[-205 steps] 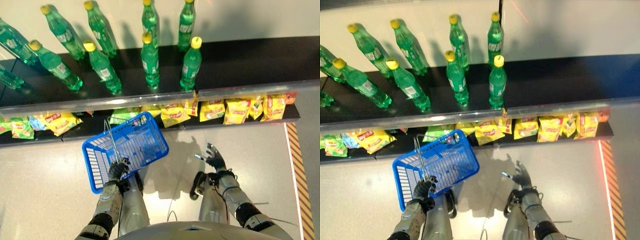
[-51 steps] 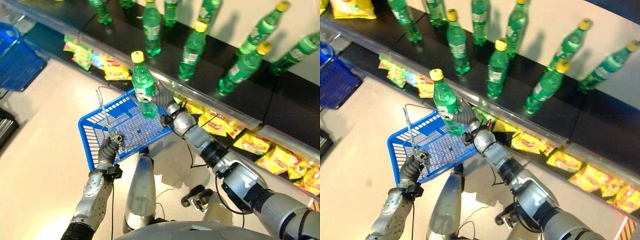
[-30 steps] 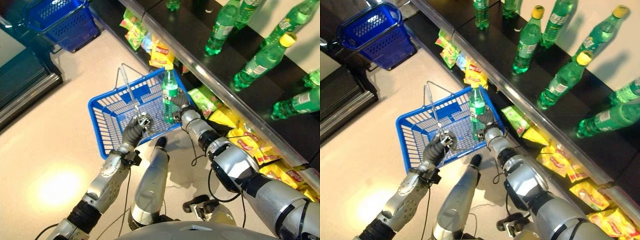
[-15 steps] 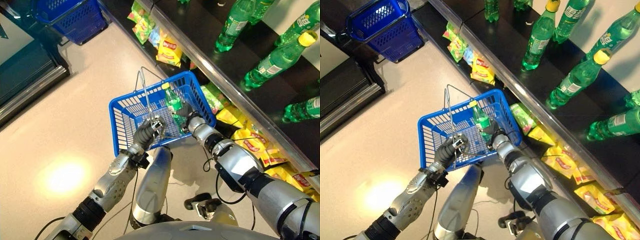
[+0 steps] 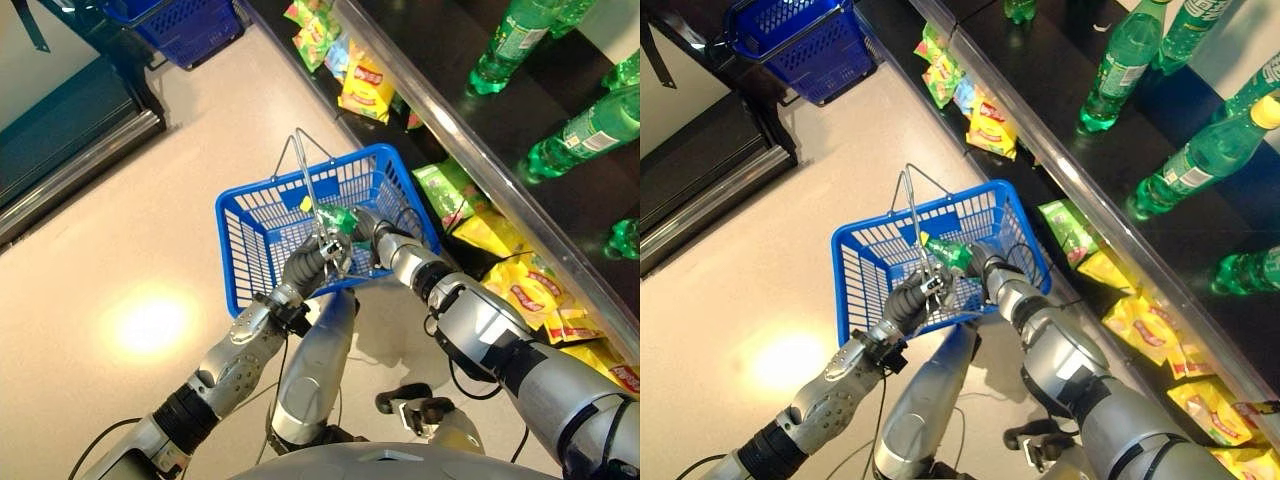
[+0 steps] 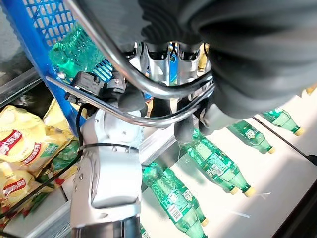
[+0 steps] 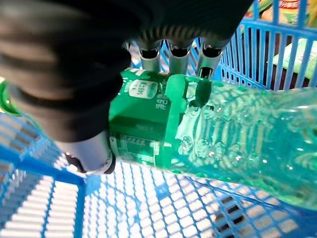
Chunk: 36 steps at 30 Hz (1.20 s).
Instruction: Pick up the snacks into the basket
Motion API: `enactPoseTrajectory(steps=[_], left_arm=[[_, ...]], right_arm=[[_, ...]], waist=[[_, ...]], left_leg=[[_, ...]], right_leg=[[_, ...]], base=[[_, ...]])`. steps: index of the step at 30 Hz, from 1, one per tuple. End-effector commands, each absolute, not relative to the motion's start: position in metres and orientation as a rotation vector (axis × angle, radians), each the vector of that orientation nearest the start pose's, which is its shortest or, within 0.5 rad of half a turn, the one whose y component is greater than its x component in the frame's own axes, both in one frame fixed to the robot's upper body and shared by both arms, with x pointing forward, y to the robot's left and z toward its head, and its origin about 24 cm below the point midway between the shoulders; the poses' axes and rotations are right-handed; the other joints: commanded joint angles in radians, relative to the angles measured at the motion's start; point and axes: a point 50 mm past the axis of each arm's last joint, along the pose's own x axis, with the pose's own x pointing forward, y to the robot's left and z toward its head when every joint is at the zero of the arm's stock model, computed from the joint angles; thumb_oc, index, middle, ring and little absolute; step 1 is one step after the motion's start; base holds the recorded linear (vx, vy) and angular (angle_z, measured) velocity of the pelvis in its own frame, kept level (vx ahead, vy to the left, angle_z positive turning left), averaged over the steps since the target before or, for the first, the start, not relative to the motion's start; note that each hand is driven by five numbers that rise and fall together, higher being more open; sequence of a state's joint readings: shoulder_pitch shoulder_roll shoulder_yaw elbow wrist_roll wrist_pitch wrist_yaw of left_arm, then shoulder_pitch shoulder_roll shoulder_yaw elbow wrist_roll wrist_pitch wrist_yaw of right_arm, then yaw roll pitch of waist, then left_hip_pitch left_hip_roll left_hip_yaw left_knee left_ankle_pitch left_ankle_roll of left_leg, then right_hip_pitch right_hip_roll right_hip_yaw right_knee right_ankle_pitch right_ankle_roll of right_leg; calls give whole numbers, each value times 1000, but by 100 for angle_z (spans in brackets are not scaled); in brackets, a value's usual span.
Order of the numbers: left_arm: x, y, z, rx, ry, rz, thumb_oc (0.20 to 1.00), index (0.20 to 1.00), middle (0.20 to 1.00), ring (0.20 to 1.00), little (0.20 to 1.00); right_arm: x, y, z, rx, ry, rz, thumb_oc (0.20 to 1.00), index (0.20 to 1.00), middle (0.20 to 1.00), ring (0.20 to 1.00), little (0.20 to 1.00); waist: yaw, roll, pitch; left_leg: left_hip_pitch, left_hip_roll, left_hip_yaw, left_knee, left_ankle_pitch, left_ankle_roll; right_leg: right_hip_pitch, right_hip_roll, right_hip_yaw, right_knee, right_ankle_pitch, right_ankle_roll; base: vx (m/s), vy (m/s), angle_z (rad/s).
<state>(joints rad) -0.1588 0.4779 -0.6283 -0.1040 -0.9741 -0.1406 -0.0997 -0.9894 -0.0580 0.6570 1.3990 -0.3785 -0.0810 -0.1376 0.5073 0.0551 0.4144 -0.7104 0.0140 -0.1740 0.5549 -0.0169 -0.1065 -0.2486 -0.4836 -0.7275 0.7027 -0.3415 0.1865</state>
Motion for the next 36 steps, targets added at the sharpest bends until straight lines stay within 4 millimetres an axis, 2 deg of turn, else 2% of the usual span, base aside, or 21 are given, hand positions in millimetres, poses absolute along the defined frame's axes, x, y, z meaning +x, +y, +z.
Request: enactPoseTrajectory(steps=[1, 4, 5, 6, 7, 14, 17, 20, 27, 33, 36], left_arm=[[217, 61, 145, -650, -285, -956, 200, 200, 200, 200, 200], [217, 61, 144, -648, -278, -955, 200, 200, 200, 200, 200], [216, 61, 144, -646, -277, -954, 200, 200, 200, 200, 200], [216, 61, 144, -646, -277, -954, 200, 200, 200, 200, 200], [216, 61, 144, -650, -277, -951, 200, 200, 200, 200, 200], [218, 63, 147, -651, -294, -918, 200, 200, 200, 200, 200], [220, 65, 147, -642, -303, -892, 200, 200, 200, 200, 200], [221, 66, 146, -626, -305, -880, 200, 200, 200, 200, 200], [229, 79, 139, -585, -308, -774, 200, 200, 200, 200, 200], [236, 103, 132, -519, -324, -619, 200, 200, 200, 200, 200], [237, 127, 121, -475, -316, -475, 200, 200, 200, 200, 200]], right_arm=[[378, -70, 47, -1140, 122, 404, 200, 200, 200, 200, 200], [378, -72, 46, -1127, 135, 401, 200, 200, 200, 200, 200], [377, -73, 45, -1120, 144, 392, 473, 473, 473, 473, 473], [377, -73, 45, -1120, 144, 392, 473, 473, 473, 473, 473], [378, -75, 46, -1108, 145, 370, 1000, 1000, 1000, 1000, 1000], [387, -90, 58, -1068, 139, 243, 1000, 1000, 1000, 1000, 1000], [391, -92, 67, -1048, 113, 201, 1000, 1000, 1000, 1000, 1000], [391, -94, 67, -1025, 118, 183, 1000, 1000, 1000, 1000, 1000], [390, -89, 67, -813, 115, 123, 1000, 1000, 1000, 1000, 1000], [379, -74, 57, -602, 87, 140, 1000, 1000, 1000, 1000, 1000], [363, -61, 48, -493, 19, 191, 1000, 1000, 1000, 1000, 1000]], waist=[[5, 60, -34], [1, 60, -35], [-2, 60, -34], [-2, 60, -34], [-5, 60, -34], [-30, 63, -35], [-38, 61, -37], [-41, 59, -39], [-67, 50, -55], [-105, 28, -69], [-144, 16, -67]], left_leg=[[-34, 37, 72, 19, -33, 61], [-34, 38, 75, 21, -36, 62], [-32, 38, 76, 23, -39, 63], [-32, 38, 76, 23, -39, 63], [-33, 38, 78, 24, -40, 63], [-32, 40, 91, 33, -49, 64], [-31, 40, 95, 34, -51, 65], [-32, 41, 97, 37, -54, 65], [-20, 46, 111, 44, -63, 67], [13, 53, 127, 35, -67, 70], [31, 58, 142, 34, -69, 69]], right_leg=[[-155, -10, 4, 10, 184, 1], [-158, -10, 6, 12, 184, 1], [-160, -12, 9, 15, 184, 2], [-160, -12, 9, 15, 184, 2], [-163, -13, 12, 16, 185, 3], [-175, -26, 31, 29, 187, 6], [-177, -30, 35, 32, 186, 6], [-179, -32, 38, 33, 186, 7], [-177, -38, 52, 37, 193, 9], [-158, -34, 72, 20, 210, 10], [-153, -31, 94, 7, 218, 6]], base=[[-9, 30, 3], [0, 0, 0], [0, 0, 0], [0, 0, 0], [0, 0, 0], [1, 14, -3], [0, 0, 0], [0, 0, 0], [7, 18, -3], [6, 34, -10], [-29, 62, -17]])
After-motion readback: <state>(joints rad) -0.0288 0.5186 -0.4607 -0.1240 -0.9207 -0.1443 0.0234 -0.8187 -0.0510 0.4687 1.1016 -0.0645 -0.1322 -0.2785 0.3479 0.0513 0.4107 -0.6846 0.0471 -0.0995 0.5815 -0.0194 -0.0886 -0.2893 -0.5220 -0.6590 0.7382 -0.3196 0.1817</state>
